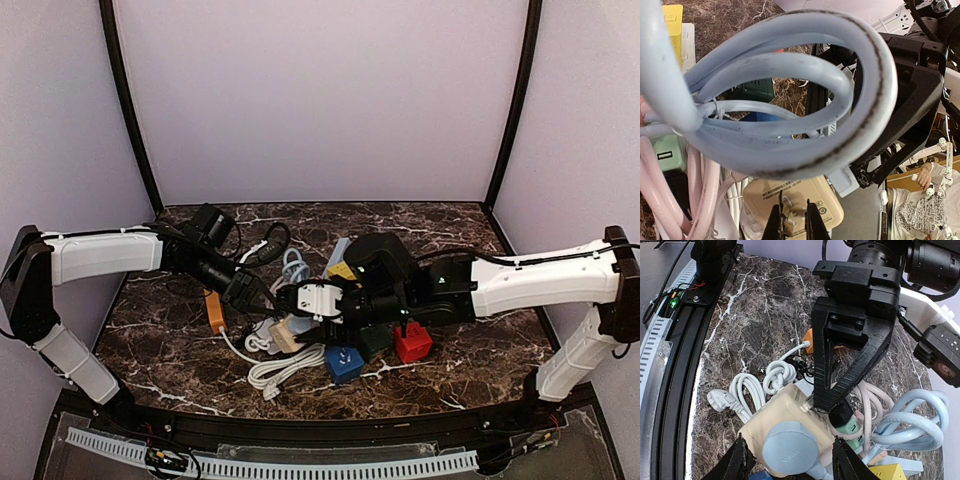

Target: Pull the plug off the socket

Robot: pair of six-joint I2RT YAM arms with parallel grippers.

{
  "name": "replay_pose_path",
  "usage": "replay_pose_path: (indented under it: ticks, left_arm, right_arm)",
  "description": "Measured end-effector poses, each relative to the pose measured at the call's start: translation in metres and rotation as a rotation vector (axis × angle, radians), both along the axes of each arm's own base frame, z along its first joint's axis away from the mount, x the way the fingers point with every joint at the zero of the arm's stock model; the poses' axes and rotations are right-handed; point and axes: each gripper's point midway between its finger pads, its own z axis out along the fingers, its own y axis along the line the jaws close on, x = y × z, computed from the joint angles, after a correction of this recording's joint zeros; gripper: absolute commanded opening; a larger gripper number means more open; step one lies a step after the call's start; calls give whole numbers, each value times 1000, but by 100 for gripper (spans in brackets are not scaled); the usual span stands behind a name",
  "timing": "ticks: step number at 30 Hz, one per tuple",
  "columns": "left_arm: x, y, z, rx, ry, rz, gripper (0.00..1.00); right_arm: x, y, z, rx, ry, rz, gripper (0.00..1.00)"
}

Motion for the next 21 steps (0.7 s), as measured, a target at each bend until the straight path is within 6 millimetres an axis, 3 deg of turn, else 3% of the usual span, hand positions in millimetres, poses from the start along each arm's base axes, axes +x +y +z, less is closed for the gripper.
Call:
replay_pose_path:
  ticks: [9,18,21]
  left_arm:
    - [0,0,2,-3,-6,0,1]
    - [-1,1,3,-2,-7,0,1]
    - [-1,2,2,1,-9,0,1]
  right_arm:
    - [5,0,-5,-10,24,-6,51]
    - [10,5,-14,-38,48,-29,42]
    - [12,7,-14,-40,51,-39,33]
